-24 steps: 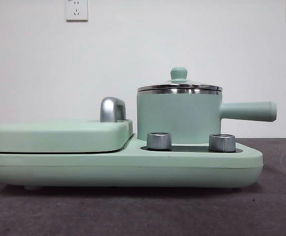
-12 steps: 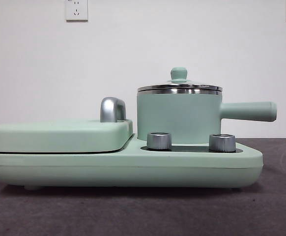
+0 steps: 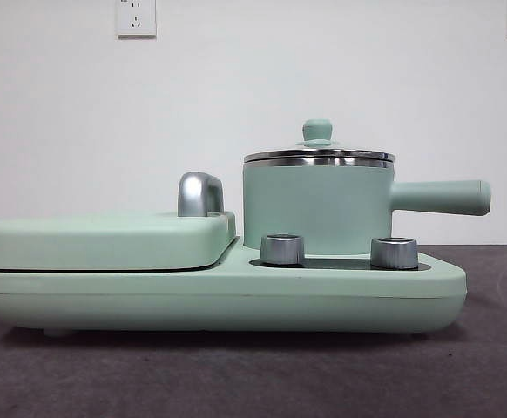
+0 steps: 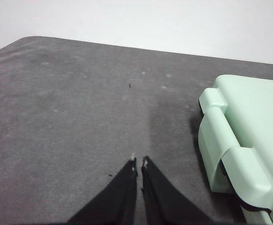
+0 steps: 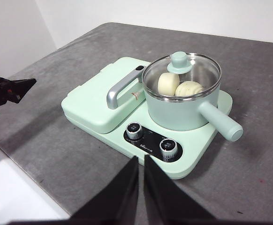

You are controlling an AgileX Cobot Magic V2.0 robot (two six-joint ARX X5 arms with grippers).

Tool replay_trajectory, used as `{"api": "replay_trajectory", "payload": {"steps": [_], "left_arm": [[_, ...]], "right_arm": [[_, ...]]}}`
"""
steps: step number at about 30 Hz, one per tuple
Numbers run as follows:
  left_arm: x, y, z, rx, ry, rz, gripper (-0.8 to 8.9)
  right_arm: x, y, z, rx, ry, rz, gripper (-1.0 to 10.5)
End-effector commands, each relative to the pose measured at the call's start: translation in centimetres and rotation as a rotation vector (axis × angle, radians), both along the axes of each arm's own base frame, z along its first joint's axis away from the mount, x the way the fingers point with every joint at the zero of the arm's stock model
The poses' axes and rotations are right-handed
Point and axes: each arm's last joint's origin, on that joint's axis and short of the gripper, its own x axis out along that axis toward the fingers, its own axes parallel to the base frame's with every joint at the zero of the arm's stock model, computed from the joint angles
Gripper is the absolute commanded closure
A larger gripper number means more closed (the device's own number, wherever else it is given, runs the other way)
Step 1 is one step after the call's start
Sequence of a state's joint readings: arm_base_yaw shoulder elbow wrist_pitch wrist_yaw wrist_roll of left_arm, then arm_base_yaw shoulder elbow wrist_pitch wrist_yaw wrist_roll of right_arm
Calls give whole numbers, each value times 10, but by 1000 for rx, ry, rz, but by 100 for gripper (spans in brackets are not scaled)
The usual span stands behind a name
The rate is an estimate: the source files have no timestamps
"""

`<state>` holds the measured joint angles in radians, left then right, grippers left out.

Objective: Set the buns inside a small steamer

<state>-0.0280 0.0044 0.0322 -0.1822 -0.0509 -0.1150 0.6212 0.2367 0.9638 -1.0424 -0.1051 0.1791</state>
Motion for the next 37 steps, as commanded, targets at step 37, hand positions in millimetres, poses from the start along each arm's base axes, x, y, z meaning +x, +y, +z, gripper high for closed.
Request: {"api": "replay_trajectory", "payload": {"steps": [37], "left_arm": [[1, 0, -7, 19, 24, 4, 793]], "right_arm": [[91, 1, -166, 1, -176, -678, 929]]}}
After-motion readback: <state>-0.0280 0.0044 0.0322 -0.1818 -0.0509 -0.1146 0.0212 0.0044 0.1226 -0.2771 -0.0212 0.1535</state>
